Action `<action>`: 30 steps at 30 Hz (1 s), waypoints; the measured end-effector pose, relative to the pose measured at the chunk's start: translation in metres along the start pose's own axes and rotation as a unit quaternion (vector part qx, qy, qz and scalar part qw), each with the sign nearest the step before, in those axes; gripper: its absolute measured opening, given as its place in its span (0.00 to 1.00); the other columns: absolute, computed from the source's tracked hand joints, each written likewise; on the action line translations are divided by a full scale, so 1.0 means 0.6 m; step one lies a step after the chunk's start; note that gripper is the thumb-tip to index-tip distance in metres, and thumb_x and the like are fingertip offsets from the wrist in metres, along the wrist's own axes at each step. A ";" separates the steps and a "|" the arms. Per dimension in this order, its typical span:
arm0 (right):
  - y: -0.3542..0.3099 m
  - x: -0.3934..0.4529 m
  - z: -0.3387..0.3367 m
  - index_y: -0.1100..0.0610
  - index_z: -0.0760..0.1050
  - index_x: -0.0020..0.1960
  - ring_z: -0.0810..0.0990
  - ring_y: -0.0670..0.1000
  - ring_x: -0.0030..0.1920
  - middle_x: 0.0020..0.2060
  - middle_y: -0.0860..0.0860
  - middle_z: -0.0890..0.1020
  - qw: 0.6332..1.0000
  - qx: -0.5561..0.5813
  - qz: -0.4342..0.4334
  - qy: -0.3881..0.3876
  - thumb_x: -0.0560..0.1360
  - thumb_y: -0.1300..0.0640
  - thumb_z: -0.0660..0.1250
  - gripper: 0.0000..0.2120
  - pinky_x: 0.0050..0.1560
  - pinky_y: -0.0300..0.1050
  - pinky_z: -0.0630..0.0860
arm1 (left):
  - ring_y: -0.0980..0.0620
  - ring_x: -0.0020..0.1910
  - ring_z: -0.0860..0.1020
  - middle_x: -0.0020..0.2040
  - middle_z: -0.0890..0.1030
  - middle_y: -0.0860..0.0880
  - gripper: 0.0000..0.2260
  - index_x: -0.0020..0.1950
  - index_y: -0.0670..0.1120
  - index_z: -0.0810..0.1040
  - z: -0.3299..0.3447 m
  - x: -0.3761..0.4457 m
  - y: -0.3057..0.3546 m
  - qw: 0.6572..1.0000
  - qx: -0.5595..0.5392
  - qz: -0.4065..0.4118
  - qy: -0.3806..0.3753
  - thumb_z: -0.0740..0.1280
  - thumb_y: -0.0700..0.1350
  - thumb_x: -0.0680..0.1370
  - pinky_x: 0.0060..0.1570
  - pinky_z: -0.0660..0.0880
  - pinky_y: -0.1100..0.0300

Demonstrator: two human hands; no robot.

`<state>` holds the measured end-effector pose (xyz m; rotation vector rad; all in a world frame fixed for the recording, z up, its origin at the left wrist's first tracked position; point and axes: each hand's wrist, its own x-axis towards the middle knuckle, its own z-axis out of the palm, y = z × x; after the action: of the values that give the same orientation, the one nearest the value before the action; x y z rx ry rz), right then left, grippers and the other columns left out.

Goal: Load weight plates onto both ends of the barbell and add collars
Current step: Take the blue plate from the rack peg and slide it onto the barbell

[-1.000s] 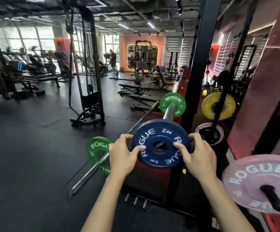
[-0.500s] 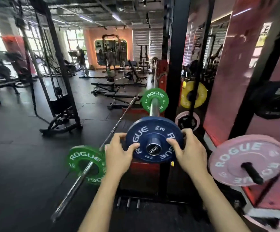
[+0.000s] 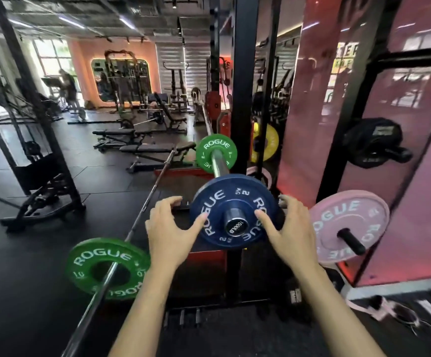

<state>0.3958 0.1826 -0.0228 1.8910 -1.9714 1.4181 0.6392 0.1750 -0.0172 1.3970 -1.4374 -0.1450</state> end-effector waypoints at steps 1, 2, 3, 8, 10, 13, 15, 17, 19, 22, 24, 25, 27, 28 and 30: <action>-0.001 -0.001 0.000 0.54 0.68 0.67 0.73 0.53 0.58 0.56 0.51 0.76 1.000 0.002 0.002 -0.005 0.72 0.33 0.65 0.33 0.55 0.51 0.74 | 0.52 0.52 0.72 0.50 0.70 0.61 0.26 0.60 0.56 0.71 0.001 0.000 0.001 1.000 0.000 0.001 -0.004 0.75 0.63 0.68 0.60 0.70 0.43; -0.002 -0.001 0.000 0.54 0.68 0.68 0.74 0.53 0.59 0.57 0.51 0.76 1.000 0.003 0.004 -0.008 0.72 0.32 0.65 0.33 0.57 0.52 0.75 | 0.52 0.53 0.72 0.51 0.70 0.60 0.27 0.60 0.54 0.72 0.003 0.000 0.001 1.000 -0.001 0.003 -0.011 0.75 0.64 0.68 0.61 0.70 0.43; -0.003 -0.002 0.000 0.54 0.67 0.68 0.74 0.53 0.60 0.58 0.51 0.76 1.000 0.002 0.007 -0.007 0.72 0.33 0.65 0.34 0.58 0.54 0.74 | 0.51 0.54 0.72 0.52 0.72 0.59 0.27 0.61 0.54 0.72 0.007 0.001 -0.002 1.000 -0.004 0.004 -0.019 0.75 0.65 0.68 0.61 0.70 0.43; -0.007 -0.006 0.011 0.56 0.67 0.68 0.72 0.56 0.63 0.60 0.53 0.75 1.000 -0.011 0.015 0.009 0.72 0.33 0.65 0.35 0.62 0.53 0.72 | 0.53 0.56 0.73 0.55 0.73 0.58 0.29 0.60 0.55 0.70 0.035 0.000 -0.015 0.997 -0.013 -0.003 -0.071 0.72 0.69 0.66 0.62 0.67 0.48; -0.008 0.000 0.016 0.55 0.67 0.69 0.71 0.55 0.64 0.62 0.52 0.74 1.000 -0.012 0.017 0.006 0.71 0.32 0.65 0.36 0.62 0.52 0.71 | 0.52 0.58 0.73 0.55 0.73 0.57 0.29 0.61 0.55 0.71 0.045 0.000 -0.018 0.997 -0.034 -0.022 -0.073 0.73 0.67 0.67 0.63 0.67 0.49; -0.003 0.012 0.023 0.54 0.67 0.69 0.70 0.53 0.66 0.64 0.50 0.73 1.000 0.005 0.013 0.011 0.70 0.31 0.65 0.37 0.63 0.51 0.71 | 0.56 0.56 0.70 0.54 0.71 0.61 0.28 0.60 0.56 0.70 0.058 0.004 -0.023 0.996 -0.057 -0.027 -0.061 0.75 0.64 0.67 0.63 0.67 0.50; 0.003 0.023 0.033 0.54 0.66 0.71 0.69 0.53 0.67 0.66 0.50 0.72 1.000 0.008 0.012 0.013 0.69 0.30 0.65 0.39 0.66 0.50 0.69 | 0.64 0.53 0.65 0.52 0.68 0.67 0.27 0.59 0.59 0.67 0.067 0.010 -0.030 0.996 -0.067 -0.030 -0.057 0.77 0.62 0.67 0.64 0.66 0.49; 0.009 0.038 0.049 0.54 0.65 0.73 0.67 0.53 0.69 0.69 0.51 0.71 1.000 0.012 0.014 0.008 0.70 0.31 0.65 0.40 0.68 0.52 0.67 | 0.66 0.52 0.63 0.52 0.67 0.69 0.28 0.60 0.62 0.65 0.078 0.018 -0.038 0.993 -0.088 -0.047 -0.064 0.78 0.59 0.67 0.66 0.67 0.48; 0.013 0.056 0.067 0.53 0.65 0.74 0.66 0.52 0.70 0.70 0.50 0.71 1.000 0.027 0.008 0.004 0.71 0.31 0.64 0.39 0.69 0.51 0.66 | 0.63 0.55 0.66 0.54 0.69 0.66 0.29 0.60 0.63 0.65 0.092 0.031 -0.046 0.991 -0.102 -0.056 -0.058 0.78 0.59 0.67 0.66 0.68 0.44; 0.021 0.088 0.092 0.54 0.65 0.73 0.66 0.51 0.69 0.69 0.49 0.71 0.999 0.041 -0.008 0.000 0.71 0.30 0.64 0.40 0.68 0.49 0.67 | 0.60 0.57 0.67 0.57 0.71 0.61 0.28 0.62 0.59 0.67 0.117 0.061 -0.056 0.994 -0.077 -0.059 -0.047 0.76 0.61 0.68 0.66 0.67 0.43; 0.029 0.111 0.109 0.54 0.66 0.73 0.66 0.51 0.69 0.69 0.49 0.71 0.999 0.044 -0.013 0.000 0.69 0.31 0.66 0.41 0.68 0.46 0.65 | 0.56 0.59 0.69 0.58 0.71 0.59 0.30 0.64 0.55 0.69 0.135 0.083 -0.068 0.995 -0.054 -0.067 -0.049 0.74 0.64 0.68 0.67 0.66 0.43; 0.033 0.124 0.117 0.54 0.66 0.73 0.66 0.50 0.69 0.69 0.49 0.71 0.999 0.045 -0.015 -0.001 0.69 0.30 0.66 0.41 0.67 0.42 0.63 | 0.54 0.61 0.71 0.59 0.72 0.58 0.32 0.64 0.54 0.69 0.143 0.094 -0.074 0.995 -0.048 -0.070 -0.051 0.72 0.68 0.67 0.67 0.66 0.43; 0.041 0.150 0.136 0.53 0.65 0.73 0.65 0.49 0.69 0.69 0.48 0.71 0.999 0.048 -0.024 -0.006 0.69 0.28 0.65 0.42 0.66 0.40 0.61 | 0.52 0.62 0.72 0.60 0.74 0.56 0.35 0.65 0.54 0.69 0.158 0.116 -0.083 0.996 -0.032 -0.072 -0.051 0.68 0.73 0.66 0.67 0.66 0.42; 0.044 0.163 0.146 0.53 0.65 0.73 0.65 0.49 0.69 0.69 0.48 0.71 0.998 0.053 -0.028 -0.011 0.69 0.27 0.63 0.42 0.67 0.42 0.63 | 0.52 0.63 0.72 0.60 0.75 0.55 0.36 0.65 0.53 0.69 0.163 0.126 -0.083 0.996 -0.022 -0.073 -0.048 0.67 0.74 0.66 0.67 0.66 0.42; 0.052 0.186 0.165 0.53 0.64 0.74 0.65 0.49 0.70 0.69 0.48 0.70 0.997 0.060 -0.032 -0.023 0.70 0.27 0.62 0.42 0.68 0.46 0.66 | 0.52 0.63 0.71 0.61 0.75 0.54 0.37 0.66 0.51 0.70 0.175 0.143 -0.082 0.996 -0.005 -0.076 -0.036 0.66 0.73 0.66 0.66 0.66 0.42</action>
<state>0.3950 0.0306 -0.0292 2.0348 -1.8645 1.5222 0.6182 0.0355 -0.0464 1.5059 -1.3858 -0.3027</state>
